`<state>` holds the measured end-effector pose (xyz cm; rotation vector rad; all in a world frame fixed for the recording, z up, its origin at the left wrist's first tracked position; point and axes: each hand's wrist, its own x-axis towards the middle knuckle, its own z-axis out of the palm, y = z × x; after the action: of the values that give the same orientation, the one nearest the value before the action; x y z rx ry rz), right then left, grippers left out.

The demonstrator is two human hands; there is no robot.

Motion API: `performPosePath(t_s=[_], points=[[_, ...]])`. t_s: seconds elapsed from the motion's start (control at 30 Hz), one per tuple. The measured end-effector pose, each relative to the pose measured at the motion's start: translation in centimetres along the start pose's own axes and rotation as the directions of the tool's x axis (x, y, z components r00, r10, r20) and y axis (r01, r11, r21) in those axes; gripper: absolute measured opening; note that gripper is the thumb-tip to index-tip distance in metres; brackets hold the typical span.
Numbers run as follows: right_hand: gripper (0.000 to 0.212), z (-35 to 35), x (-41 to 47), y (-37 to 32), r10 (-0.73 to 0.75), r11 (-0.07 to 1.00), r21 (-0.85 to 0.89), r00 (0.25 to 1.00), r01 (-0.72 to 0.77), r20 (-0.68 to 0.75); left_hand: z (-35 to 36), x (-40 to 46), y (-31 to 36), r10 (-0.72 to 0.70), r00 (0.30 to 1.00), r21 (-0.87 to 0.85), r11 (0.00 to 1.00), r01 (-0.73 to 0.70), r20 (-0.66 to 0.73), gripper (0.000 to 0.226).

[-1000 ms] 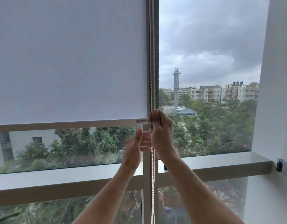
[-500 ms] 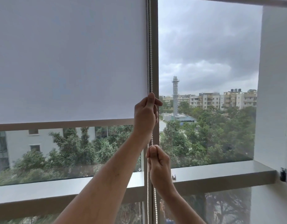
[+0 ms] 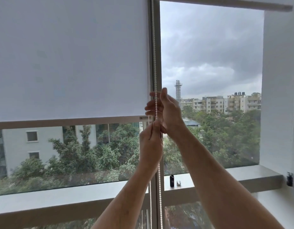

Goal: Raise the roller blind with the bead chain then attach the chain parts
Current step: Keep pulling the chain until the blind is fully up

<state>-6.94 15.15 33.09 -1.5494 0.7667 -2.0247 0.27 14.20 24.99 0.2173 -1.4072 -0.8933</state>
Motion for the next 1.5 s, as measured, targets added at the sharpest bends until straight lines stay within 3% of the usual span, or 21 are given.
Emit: performPosePath(t_s=[0.2, 0.33, 0.43, 0.53, 0.67, 0.73, 0.93, 1.07, 1.17, 1.37, 1.5], points=[[0.038, 3.1, 2.9, -3.5, 0.035, 0.997, 0.066, 0.999, -0.035, -0.004, -1.0, -1.1, -0.7, 0.013, 1.000, -0.004, 1.000, -0.013, -0.001, 0.042], [0.041, 4.5, 2.3, -3.4, -0.163, 0.986, -0.061, 0.981, 0.157, -0.102, -1.0, -1.0, -0.6, 0.006, 0.999, -0.058, 0.998, -0.004, 0.037, 0.041], [0.043, 3.8, 1.5, -3.4, -0.309, 0.944, -0.161, 0.943, 0.287, -0.128, -1.7, -0.6, -0.8, -0.030, 0.983, -0.133, 0.990, 0.055, 0.183, 0.040], [0.041, 2.9, 0.9, -3.1, -0.361, 0.917, -0.228, 0.925, 0.328, -0.121, -2.6, 0.7, -1.1, -0.063, 0.962, -0.019, 0.997, 0.071, 0.264, 0.044], [0.042, 2.3, 0.2, -2.3, -0.361, 0.901, -0.305, 0.923, 0.308, -0.135, -3.0, 4.0, 0.2, -0.213, 0.962, 0.051, 0.977, 0.208, 0.171, 0.057], [0.042, 2.3, -0.2, -1.6, -0.352, 0.892, -0.351, 0.924, 0.284, -0.149, -2.8, 5.9, 1.8, -0.169, 0.973, 0.060, 0.985, 0.161, 0.159, 0.059], [0.039, 2.4, -2.6, 1.7, -0.374, 0.863, -0.408, 0.919, 0.297, -0.122, -0.7, 9.8, 7.9, -0.035, 0.989, -0.023, 0.999, 0.039, 0.146, 0.035], [0.038, 1.8, -4.8, 4.0, -0.332, 0.883, -0.381, 0.938, 0.273, -0.096, 1.5, 11.2, 10.5, -0.098, 0.983, -0.055, 0.993, 0.108, 0.154, 0.039], [0.037, 0.8, -6.4, 5.6, -0.281, 0.916, -0.318, 0.957, 0.244, -0.077, 3.0, 10.8, 10.3, -0.156, 0.984, -0.092, 0.982, 0.163, 0.083, 0.048], [0.037, -1.7, -6.0, 6.3, -0.062, 0.994, -0.089, 0.998, 0.063, 0.019, 4.0, 9.0, 8.3, -0.014, 1.000, -0.020, 1.000, 0.014, -0.011, 0.052], [0.052, -2.6, -3.5, 3.9, -0.139, 0.985, -0.115, 0.984, 0.126, -0.114, 4.0, 8.8, 8.4, 0.005, 1.000, -0.072, 0.997, -0.006, -0.014, 0.055]])
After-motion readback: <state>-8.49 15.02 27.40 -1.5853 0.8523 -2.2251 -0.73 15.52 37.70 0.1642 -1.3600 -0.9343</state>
